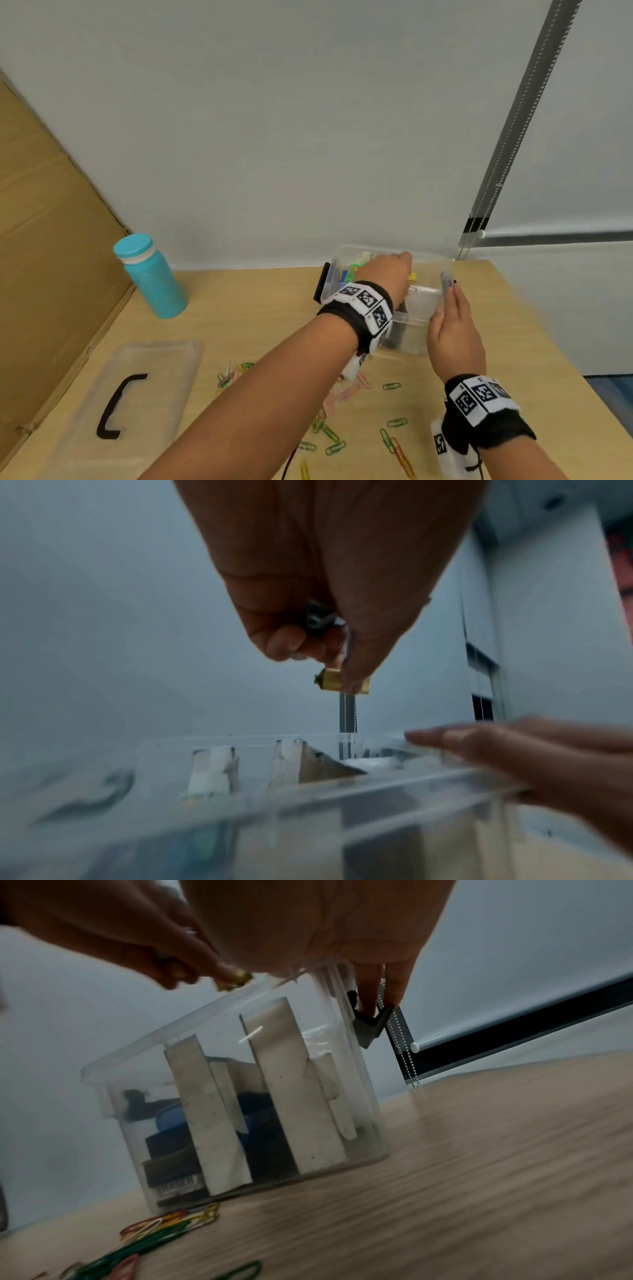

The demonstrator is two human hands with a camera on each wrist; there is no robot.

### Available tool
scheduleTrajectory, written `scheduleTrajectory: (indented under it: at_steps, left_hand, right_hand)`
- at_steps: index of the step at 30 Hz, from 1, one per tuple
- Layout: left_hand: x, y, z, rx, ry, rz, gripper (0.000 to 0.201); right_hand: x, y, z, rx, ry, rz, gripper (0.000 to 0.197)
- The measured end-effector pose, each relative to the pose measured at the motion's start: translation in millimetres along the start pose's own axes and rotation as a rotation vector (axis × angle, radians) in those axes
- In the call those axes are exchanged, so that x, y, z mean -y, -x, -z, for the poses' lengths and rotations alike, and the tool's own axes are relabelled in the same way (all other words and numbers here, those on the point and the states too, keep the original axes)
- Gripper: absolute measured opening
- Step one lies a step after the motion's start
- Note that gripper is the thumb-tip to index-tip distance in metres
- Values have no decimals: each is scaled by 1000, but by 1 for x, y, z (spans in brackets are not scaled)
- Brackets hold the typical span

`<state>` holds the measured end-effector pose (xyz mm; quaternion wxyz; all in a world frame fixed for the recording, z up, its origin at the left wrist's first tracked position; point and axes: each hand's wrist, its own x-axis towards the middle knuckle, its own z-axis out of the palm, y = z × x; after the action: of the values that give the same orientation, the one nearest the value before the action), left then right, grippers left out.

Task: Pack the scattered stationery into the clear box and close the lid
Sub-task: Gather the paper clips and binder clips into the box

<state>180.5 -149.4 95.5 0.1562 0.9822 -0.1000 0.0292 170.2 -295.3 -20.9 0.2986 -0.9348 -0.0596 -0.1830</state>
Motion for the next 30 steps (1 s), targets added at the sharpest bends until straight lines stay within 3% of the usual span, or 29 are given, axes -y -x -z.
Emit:
scheduleTrajectory:
  at_steps: [3, 6, 12, 20, 25, 30]
  left_hand:
    - [-14, -36, -8, 9, -104, -47, 31]
    - [-17, -57, -20, 72, -49, -2, 38]
    - [-10, -61, -34, 226, -10, 18, 45]
    - [44, 35, 14, -65, 224, -39, 37]
    - [109, 113, 16, -216, 210, 88, 34]
    - [162, 188, -16, -161, 181, 295, 32]
  right_hand:
    - [-3, -2, -2, 15, 20, 4, 57]
    - [-3, -2, -4, 9, 1, 8, 55]
    - [-2, -2, -3, 22, -49, -3, 55]
    - [10, -2, -9, 75, -97, -25, 54]
    - [29, -2, -19, 137, -114, -18, 54]
    - [46, -2, -29, 188, -133, 18, 54]
